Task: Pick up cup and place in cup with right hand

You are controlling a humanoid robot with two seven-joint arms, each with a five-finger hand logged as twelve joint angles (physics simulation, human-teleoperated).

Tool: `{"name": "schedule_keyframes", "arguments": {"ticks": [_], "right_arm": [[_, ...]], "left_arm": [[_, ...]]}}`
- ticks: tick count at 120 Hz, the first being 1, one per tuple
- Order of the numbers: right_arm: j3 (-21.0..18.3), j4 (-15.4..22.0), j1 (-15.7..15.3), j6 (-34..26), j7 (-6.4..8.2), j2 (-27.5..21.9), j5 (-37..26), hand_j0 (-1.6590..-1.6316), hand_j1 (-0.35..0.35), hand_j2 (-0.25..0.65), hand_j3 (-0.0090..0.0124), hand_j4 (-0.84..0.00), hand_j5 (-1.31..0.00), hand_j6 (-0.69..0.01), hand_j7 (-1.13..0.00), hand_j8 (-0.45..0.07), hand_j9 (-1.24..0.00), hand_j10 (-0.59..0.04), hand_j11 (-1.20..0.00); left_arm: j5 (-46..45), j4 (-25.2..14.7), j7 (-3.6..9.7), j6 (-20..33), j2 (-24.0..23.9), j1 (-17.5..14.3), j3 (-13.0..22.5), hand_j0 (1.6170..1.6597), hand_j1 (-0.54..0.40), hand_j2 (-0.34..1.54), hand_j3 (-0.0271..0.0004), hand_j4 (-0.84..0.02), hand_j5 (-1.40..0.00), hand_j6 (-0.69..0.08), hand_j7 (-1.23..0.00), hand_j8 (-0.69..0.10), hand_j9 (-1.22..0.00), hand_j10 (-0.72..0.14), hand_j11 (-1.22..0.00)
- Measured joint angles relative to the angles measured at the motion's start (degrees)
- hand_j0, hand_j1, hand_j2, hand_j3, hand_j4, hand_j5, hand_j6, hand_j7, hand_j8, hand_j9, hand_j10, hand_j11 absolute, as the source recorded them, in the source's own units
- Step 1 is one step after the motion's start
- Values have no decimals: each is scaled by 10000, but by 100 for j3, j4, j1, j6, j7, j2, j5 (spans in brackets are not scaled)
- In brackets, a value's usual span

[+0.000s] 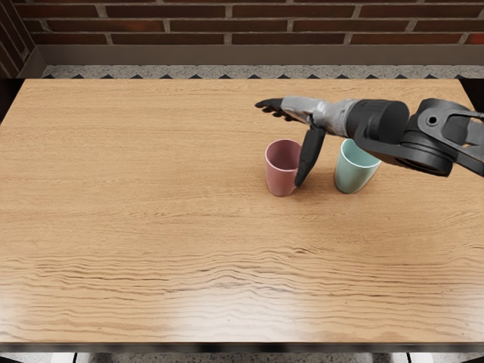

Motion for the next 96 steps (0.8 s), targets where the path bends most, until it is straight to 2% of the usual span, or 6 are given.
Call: {"name": "schedule_keyframes", "arguments": {"ticks": [24,49,85,88,91,96], "right_arm": [[-331,-351,-12,-204,-4,370,-154,-16581,-2665,-128,0,-712,-906,-722,-904,-715,-906,-708,-905],[-435,-613,-72,-282,-5,495,-346,-16581,-1977,-241,0,-1288,-1653,-1299,-1650,-1292,-1652,-1284,-1652],[-648,-1006,-82,-397,-5,724,-405,-16581,-1530,-315,0,-1662,-2141,-1674,-2137,-1666,-2140,-1658,-2139],[-654,-1039,-85,-397,-5,760,-406,-16582,-1385,-249,0,-1685,-2173,-1698,-2167,-1689,-2173,-1680,-2172],[-656,-1075,-87,-398,-4,797,-404,-16585,-918,-14,0,-1707,-2203,-1722,-2194,-1703,-2210,-1691,-2215],[-656,-1141,-87,-398,1,866,-411,-16580,-825,66,1,-1762,-2268,-1801,-2231,-1754,-2287,-1736,-2297]], "left_arm": [[0,0,0,0,0,0,0,16581,3490,0,0,-2,-1,-2,-1,-2,0,-1,0],[0,0,0,0,0,0,0,16581,3490,0,0,-2,-1,-2,-1,-1,0,-1,0],[0,0,0,0,0,0,0,16581,3490,0,0,-1,-1,-2,-1,-1,0,0,0],[0,0,0,0,0,0,0,16581,3490,0,0,-1,-1,-2,-1,-1,-1,0,-1],[0,0,0,0,0,0,-1,16581,3489,0,-1,-1,-1,-2,-1,-1,-1,0,-1],[1,0,0,0,0,0,-1,16581,3488,2,-1,-1,-2,-1,-2,0,-2,1,-2]]}}
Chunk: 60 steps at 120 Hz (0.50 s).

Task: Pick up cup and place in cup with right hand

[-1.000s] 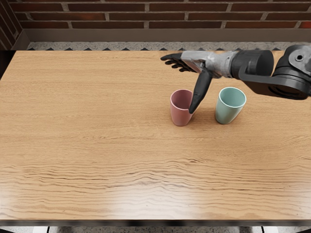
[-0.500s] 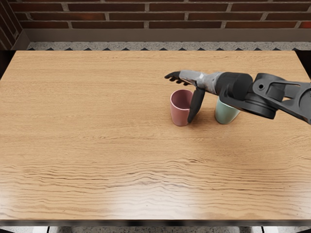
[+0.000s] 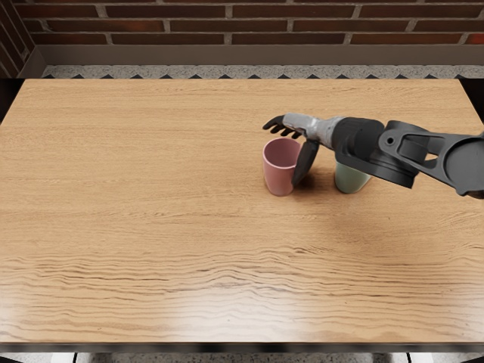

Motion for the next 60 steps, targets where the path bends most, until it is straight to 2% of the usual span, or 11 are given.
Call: {"name": "schedule_keyframes", "arguments": {"ticks": [7,25,37,43,44,60], "right_arm": [[8,-67,-2,4,6,66,-21,-16568,-1521,-284,2,-1854,-2401,-1967,-2282,-1850,-2433,-1829,-2449],[4,-133,-35,25,1,130,0,-16563,-1636,-955,1,-2100,-2633,-2219,-2506,-2107,-2665,-2086,-2679],[10,-132,-50,60,-5,139,27,-16522,-2671,-1609,1,-2291,-3099,-2474,-2896,-2293,-3132,-2275,-3147],[19,-128,-52,69,-6,141,26,-16527,-2382,-1618,2,-2488,-3316,-2690,-3097,-2493,-3355,-2473,-3373],[20,-127,-52,68,-5,140,27,-16535,-2145,-1332,2,-2527,-3333,-2723,-3128,-2529,-3376,-2506,-3396],[32,-107,-56,80,-5,122,72,-16524,-2002,-1417,0,-2877,-3864,-3079,-3656,-2854,-3932,-2824,-3965]], "left_arm": [[1,0,-1,0,0,0,-2,16581,3486,5,-3,1,-6,0,-5,1,-5,2,-6],[1,0,0,0,0,0,-1,16581,3485,7,-4,2,-7,1,-6,2,-7,2,-7],[0,0,0,0,0,0,0,16581,3485,7,-4,2,-7,1,-7,2,-7,3,-7],[0,0,0,0,0,0,0,16581,3484,8,-4,2,-8,2,-7,3,-8,3,-8],[0,0,0,0,0,0,0,16581,3484,8,-4,2,-8,2,-7,3,-8,3,-8],[0,0,0,0,0,0,1,16581,3484,7,-4,2,-7,2,-7,3,-7,3,-8]]}}
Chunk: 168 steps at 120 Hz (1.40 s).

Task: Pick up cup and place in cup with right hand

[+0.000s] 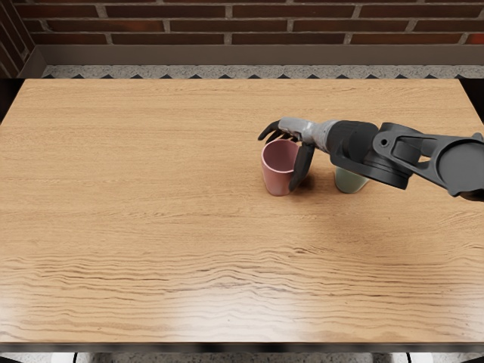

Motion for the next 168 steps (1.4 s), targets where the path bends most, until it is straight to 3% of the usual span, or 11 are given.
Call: {"name": "schedule_keyframes", "arguments": {"ticks": [12,26,39,58,88,142,145,146,154,157,168], "right_arm": [[32,7,-1,54,-55,-19,-3,-16532,-1208,-1773,1,-3293,-4376,-3504,-4150,-3282,-4438,-3257,-4467],[96,11,-3,158,-123,-49,29,-16507,-1266,-2244,0,-3714,-5049,-3944,-4769,-3698,-5117,-3676,-5149],[119,13,-3,201,-145,-70,102,-16524,-350,-1712,1,-4071,-5457,-4257,-5226,-4145,-5545,-4022,-5578],[186,14,-4,291,-161,-119,245,-16545,698,-757,-5,-4260,-5875,-3304,-5628,-3089,-5882,-4273,-5910],[426,131,43,522,-221,-345,618,-16526,818,-771,-8,-3955,-6032,-3051,-5885,-2859,-6046,-4280,-6080],[763,1175,786,1144,-392,-2075,1878,-16531,549,-1269,1,-4159,-5966,-3070,-5923,-2941,-6004,-4354,-6031],[784,1218,803,1201,-395,-2191,1934,-16533,514,-1257,4,-4217,-5948,-3101,-5914,-2982,-5990,-4396,-6015],[794,1230,807,1221,-396,-2228,1954,-16534,499,-1258,14,-4215,-5957,-3109,-5911,-2989,-5999,-4406,-6023],[880,1302,833,1390,-401,-2511,2092,-16543,460,-1323,18,-4225,-6008,-3143,-5882,-3002,-6039,-4399,-6052],[917,1319,839,1453,-402,-2612,2139,-16544,466,-1331,0,-4221,-5993,-3176,-5871,-3009,-6016,-4414,-6026],[1007,1355,852,1650,-390,-2943,2269,-16546,492,-1299,0,-4176,-5919,-3182,-5833,-3038,-5915,-4446,-5912]], "left_arm": [[1,0,0,0,0,0,-1,16581,3483,9,-5,3,-9,3,-8,4,-9,4,-10],[1,0,0,0,0,0,-1,16581,3483,8,-5,3,-9,3,-8,3,-8,4,-9],[1,0,0,0,0,2,-1,16581,3484,7,-4,2,-8,2,-7,2,-7,3,-8],[0,0,0,0,0,0,0,16581,3487,3,-2,1,-4,0,-4,1,-4,2,-4],[0,0,0,0,0,0,1,16581,3489,1,-1,-2,-1,-2,-1,-1,-1,0,-1],[0,0,0,0,0,0,1,16581,3491,0,0,-3,0,-3,0,-2,0,-1,0],[0,0,0,0,0,0,1,16581,3491,0,0,-3,0,-3,0,-2,0,-1,0],[0,0,0,0,0,0,1,16581,3491,-1,0,-3,0,-3,0,-2,0,-1,0],[0,0,0,0,0,0,1,16581,3491,-1,0,-3,0,-3,0,-2,1,-1,1],[-1,0,0,0,0,0,1,16581,3491,-1,0,-3,0,-3,0,-2,1,-1,1],[0,0,0,0,0,0,0,16581,3491,-1,0,-3,1,-3,1,-3,1,-1,1]]}}
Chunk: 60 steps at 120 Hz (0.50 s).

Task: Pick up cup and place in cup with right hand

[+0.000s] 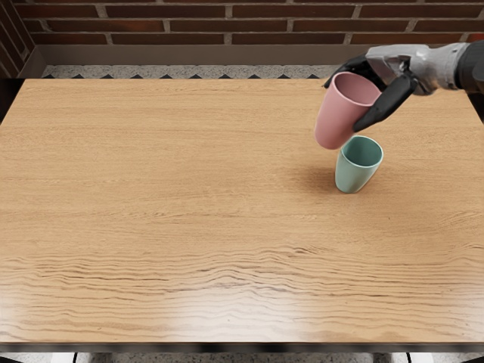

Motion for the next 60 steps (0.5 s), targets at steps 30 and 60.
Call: {"name": "schedule_keyframes", "arguments": {"ticks": [30,60], "right_arm": [[26,-24,-82,283,117,-536,89,-16568,751,-810,2,-4142,-5953,-3234,-5729,-2895,-5916,-4178,-5966],[10,-233,-448,370,492,-577,38,-16561,1116,-520,4,-3730,-5937,-2973,-5686,-2651,-5908,-3928,-5958]], "left_arm": [[0,0,0,0,0,0,0,16581,3490,-1,0,-2,0,-3,0,-2,1,-1,1],[1,0,0,0,0,0,-1,16581,3489,2,-1,-2,-2,-2,-2,-2,-2,-1,-2]]}}
